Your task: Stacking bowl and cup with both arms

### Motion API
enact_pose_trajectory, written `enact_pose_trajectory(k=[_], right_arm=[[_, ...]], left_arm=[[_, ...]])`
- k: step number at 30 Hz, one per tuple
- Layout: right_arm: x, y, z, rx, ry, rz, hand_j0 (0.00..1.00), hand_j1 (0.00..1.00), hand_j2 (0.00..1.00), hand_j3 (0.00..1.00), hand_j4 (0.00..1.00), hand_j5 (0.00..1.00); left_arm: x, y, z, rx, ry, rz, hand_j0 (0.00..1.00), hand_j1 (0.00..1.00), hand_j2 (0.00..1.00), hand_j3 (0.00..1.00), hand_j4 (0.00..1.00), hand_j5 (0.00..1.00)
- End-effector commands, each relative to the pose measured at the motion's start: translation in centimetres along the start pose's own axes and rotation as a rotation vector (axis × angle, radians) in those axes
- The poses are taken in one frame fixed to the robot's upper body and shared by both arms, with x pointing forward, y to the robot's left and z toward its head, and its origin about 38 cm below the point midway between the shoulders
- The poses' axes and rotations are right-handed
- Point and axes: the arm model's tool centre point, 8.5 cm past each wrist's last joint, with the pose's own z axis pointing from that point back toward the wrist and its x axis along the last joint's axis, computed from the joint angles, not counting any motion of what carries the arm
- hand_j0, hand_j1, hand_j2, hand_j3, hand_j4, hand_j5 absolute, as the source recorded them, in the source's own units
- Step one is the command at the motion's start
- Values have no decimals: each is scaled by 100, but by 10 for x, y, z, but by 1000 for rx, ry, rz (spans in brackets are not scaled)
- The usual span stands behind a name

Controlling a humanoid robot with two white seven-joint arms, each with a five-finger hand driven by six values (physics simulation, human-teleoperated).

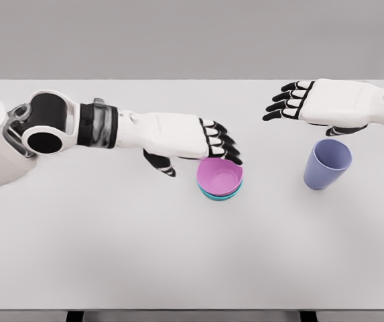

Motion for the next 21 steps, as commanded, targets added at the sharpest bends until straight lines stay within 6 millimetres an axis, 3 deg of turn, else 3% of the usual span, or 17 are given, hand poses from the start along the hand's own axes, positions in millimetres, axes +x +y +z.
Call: enact_pose_trajectory(k=[1, 5, 8, 12, 14, 21], right_arm=[[0, 0, 0, -3, 1, -4, 100, 100, 100, 100, 100, 100], [-1, 0, 0, -2, 2, -5, 100, 100, 100, 100, 100, 100], [0, 0, 0, -3, 1, -4, 100, 100, 100, 100, 100, 100], [-2, 1, 1, 0, 6, -8, 100, 100, 100, 100, 100, 100], [-2, 1, 1, 0, 5, -7, 100, 100, 100, 100, 100, 100], [-2, 2, 2, 2, 7, -9, 100, 100, 100, 100, 100, 100]], left_arm=[[1, 9, 39, 64, -74, 3, 100, 100, 100, 100, 100, 100], [-10, 16, 110, 188, -46, 181, 100, 100, 100, 100, 100, 100], [-11, -13, 138, 240, -35, 369, 100, 100, 100, 100, 100, 100], [-27, -41, 194, 337, 70, 571, 100, 100, 100, 100, 100, 100], [-32, -56, 211, 329, 131, 607, 100, 100, 100, 100, 100, 100], [-33, -71, 222, 317, 170, 646, 100, 100, 100, 100, 100, 100]])
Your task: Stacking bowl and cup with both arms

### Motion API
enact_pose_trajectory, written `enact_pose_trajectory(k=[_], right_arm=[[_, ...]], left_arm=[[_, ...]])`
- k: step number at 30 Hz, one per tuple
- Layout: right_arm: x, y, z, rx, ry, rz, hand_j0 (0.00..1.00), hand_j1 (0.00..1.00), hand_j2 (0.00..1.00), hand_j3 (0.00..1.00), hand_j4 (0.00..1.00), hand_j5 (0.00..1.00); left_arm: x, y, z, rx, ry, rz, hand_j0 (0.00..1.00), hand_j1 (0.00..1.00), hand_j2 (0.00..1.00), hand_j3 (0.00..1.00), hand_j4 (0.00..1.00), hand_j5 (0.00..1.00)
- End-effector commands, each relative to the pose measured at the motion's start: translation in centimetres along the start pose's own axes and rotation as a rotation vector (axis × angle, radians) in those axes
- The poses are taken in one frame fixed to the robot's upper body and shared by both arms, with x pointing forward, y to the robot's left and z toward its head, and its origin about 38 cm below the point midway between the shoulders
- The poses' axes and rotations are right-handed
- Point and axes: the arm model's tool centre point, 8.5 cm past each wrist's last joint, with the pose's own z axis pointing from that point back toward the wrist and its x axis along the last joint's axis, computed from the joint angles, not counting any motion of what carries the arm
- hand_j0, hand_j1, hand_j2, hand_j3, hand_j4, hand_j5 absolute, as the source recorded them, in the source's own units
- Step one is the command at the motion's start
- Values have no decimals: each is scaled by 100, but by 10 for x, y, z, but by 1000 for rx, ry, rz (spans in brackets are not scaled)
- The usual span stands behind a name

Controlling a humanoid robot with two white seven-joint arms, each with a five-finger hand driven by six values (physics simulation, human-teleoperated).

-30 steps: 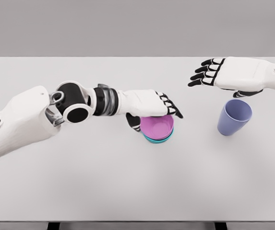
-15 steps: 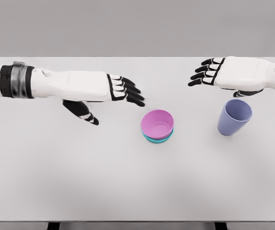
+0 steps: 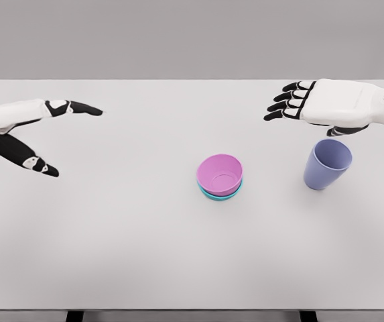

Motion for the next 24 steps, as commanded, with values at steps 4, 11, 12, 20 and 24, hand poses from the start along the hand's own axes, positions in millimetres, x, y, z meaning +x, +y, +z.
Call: enact_pose_trajectory(k=[4, 11, 12, 20, 24], right_arm=[[-3, 5, 9, 21, 19, -8, 100, 100, 100, 100, 100, 100], [-2, 22, 16, 48, 33, -41, 100, 100, 100, 100, 100, 100], [-3, 15, 19, 27, 41, -29, 100, 100, 100, 100, 100, 100], [-12, -1, 52, -6, 122, 10, 100, 100, 100, 100, 100, 100], [-26, -25, 88, -99, 180, -12, 100, 100, 100, 100, 100, 100]], left_arm=[[-3, 0, 7, 9, 18, 14, 100, 100, 100, 100, 100, 100], [-3, -1, 3, 6, 10, 13, 100, 100, 100, 100, 100, 100], [-3, -1, 3, 6, 10, 13, 100, 100, 100, 100, 100, 100], [-2, -1, 2, 6, 6, 14, 100, 100, 100, 100, 100, 100], [-2, -1, 2, 6, 6, 14, 100, 100, 100, 100, 100, 100]])
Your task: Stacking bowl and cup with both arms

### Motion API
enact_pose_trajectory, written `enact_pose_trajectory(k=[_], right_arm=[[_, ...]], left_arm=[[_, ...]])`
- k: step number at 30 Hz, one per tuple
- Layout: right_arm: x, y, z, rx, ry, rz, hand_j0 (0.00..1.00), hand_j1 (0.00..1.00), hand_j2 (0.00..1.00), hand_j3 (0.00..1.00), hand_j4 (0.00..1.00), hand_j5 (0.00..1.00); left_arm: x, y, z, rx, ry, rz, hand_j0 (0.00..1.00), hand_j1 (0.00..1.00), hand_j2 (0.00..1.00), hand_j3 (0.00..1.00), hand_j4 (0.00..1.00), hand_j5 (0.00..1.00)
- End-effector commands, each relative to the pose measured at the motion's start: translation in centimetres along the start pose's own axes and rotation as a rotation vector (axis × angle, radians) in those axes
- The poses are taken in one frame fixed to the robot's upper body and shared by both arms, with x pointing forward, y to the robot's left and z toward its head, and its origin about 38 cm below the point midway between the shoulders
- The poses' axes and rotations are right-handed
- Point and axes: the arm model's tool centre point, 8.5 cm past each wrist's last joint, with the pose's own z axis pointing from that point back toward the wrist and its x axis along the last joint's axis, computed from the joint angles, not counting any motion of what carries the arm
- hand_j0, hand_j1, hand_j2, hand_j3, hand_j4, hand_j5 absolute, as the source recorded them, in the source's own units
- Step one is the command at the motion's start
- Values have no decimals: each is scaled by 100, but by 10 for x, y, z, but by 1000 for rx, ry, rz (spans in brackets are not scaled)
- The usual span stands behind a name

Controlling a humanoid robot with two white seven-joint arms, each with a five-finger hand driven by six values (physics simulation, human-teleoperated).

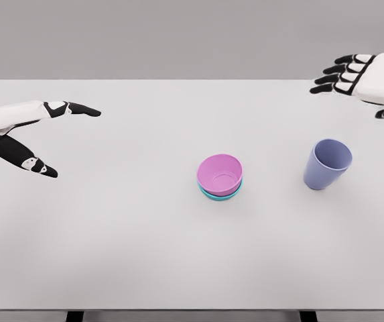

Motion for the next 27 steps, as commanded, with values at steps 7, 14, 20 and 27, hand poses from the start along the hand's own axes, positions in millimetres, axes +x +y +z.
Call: enact_pose_trajectory(k=[7, 14, 20, 27], right_arm=[[-3, -14, 45, 8, 11, -51, 100, 100, 100, 100, 100, 100], [16, 36, 15, 155, -69, -96, 100, 100, 100, 100, 100, 100], [27, 54, -10, 176, -103, -83, 100, 100, 100, 100, 100, 100], [27, 60, -18, 183, -99, -72, 100, 100, 100, 100, 100, 100]], left_arm=[[-1, 1, -1, 6, -2, 7, 100, 100, 100, 100, 100, 100], [-1, 0, -1, 6, -3, 6, 100, 100, 100, 100, 100, 100], [-1, 0, -1, 5, -1, 6, 100, 100, 100, 100, 100, 100], [-2, -1, -1, 4, 0, 10, 100, 100, 100, 100, 100, 100]])
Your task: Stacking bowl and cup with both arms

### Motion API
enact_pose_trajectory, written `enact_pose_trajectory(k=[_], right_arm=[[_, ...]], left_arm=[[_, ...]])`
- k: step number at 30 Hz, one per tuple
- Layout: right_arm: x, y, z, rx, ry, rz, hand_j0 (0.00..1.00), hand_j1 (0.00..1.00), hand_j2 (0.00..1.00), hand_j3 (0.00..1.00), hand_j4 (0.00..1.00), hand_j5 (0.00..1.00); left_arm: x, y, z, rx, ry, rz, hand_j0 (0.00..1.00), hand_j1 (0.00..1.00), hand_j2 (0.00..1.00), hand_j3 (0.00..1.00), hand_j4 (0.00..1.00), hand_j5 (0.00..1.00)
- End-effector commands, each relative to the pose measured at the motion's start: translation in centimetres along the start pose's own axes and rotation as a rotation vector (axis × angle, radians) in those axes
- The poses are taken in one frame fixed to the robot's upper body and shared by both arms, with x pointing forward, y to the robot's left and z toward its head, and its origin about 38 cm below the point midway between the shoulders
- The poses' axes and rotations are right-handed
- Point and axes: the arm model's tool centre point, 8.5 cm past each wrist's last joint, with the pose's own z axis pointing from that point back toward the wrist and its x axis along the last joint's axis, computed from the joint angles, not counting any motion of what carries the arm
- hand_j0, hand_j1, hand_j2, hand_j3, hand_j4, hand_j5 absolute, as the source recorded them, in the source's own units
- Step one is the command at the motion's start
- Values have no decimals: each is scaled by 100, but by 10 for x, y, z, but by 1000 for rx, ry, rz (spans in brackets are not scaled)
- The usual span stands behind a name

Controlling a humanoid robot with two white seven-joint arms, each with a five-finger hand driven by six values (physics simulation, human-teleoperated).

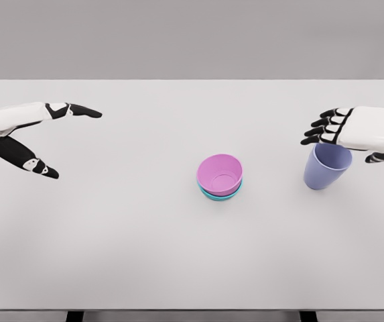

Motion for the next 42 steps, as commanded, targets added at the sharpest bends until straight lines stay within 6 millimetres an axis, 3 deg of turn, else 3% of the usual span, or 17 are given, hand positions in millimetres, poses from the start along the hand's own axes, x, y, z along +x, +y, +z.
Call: enact_pose_trajectory(k=[1, 6, 14, 29, 34, 39, 42], right_arm=[[-2, 3, -1, 5, 6, -9, 100, 100, 100, 100, 100, 100], [-14, 13, -6, 23, 42, -22, 100, 100, 100, 100, 100, 100], [-8, 32, -30, 64, 4, -46, 100, 100, 100, 100, 100, 100], [-2, 36, -38, 75, -18, -46, 100, 100, 100, 100, 100, 100], [-9, 37, -41, 73, 2, -54, 99, 99, 99, 99, 99, 99], [-9, 39, -44, 73, -3, -60, 75, 75, 75, 75, 75, 75], [-10, 37, -43, 69, 0, -60, 74, 74, 74, 74, 74, 74]], left_arm=[[0, 1, 0, 6, -1, 7, 100, 100, 100, 100, 100, 100], [0, 0, 1, 5, -1, 8, 100, 100, 100, 100, 100, 100], [0, 0, -1, 7, -5, 12, 100, 100, 100, 100, 100, 100], [0, 0, -1, 7, -6, 10, 100, 100, 100, 100, 100, 100], [-1, 0, -1, 7, -4, 12, 100, 100, 100, 100, 100, 100], [-1, 0, -1, 7, -4, 12, 100, 100, 100, 100, 100, 100], [-1, 0, -1, 7, -4, 12, 100, 100, 100, 100, 100, 100]])
